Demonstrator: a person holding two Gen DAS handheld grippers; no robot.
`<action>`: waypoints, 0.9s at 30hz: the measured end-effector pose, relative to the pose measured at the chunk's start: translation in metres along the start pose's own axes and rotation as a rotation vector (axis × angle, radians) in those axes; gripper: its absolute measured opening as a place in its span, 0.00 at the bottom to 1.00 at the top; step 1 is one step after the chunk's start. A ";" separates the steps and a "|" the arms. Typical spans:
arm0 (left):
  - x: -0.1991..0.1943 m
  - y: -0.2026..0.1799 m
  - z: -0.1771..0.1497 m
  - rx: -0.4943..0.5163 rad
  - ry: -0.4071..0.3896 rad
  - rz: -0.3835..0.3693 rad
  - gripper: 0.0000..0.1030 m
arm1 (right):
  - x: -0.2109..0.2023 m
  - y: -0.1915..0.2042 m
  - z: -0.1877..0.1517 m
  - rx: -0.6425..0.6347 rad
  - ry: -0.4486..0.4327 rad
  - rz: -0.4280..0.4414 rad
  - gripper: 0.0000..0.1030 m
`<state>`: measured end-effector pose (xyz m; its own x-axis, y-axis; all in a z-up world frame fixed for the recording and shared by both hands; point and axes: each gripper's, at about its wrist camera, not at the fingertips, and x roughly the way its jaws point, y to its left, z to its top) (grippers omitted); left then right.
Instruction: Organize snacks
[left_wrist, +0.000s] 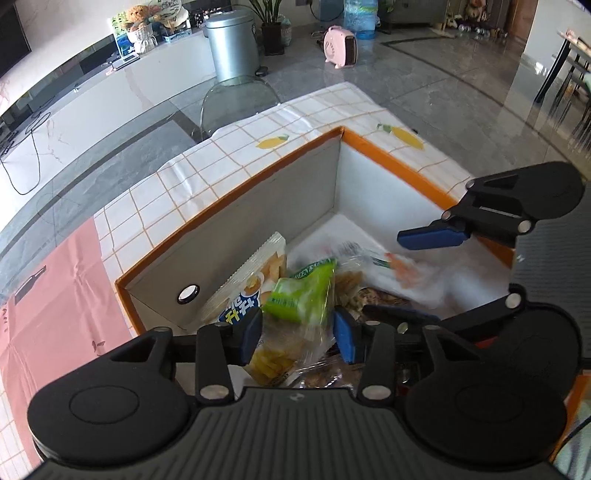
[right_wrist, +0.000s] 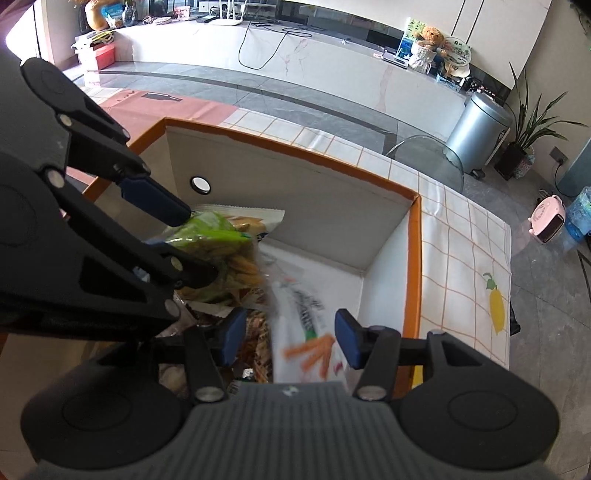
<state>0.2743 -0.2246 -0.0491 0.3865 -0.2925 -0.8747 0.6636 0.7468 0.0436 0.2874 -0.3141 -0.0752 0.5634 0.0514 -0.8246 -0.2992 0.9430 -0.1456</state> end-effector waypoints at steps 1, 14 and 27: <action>-0.003 0.001 0.000 -0.003 -0.003 0.000 0.55 | -0.002 0.000 0.000 0.002 0.002 0.000 0.53; -0.062 -0.005 -0.009 0.013 -0.069 0.034 0.58 | -0.046 0.003 0.006 0.043 -0.025 -0.011 0.62; -0.161 -0.008 -0.060 -0.056 -0.214 0.153 0.58 | -0.143 0.032 -0.006 0.109 -0.145 0.014 0.70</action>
<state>0.1680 -0.1476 0.0625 0.6103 -0.2885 -0.7378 0.5529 0.8221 0.1360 0.1929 -0.2929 0.0349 0.6672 0.1047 -0.7374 -0.2270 0.9715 -0.0675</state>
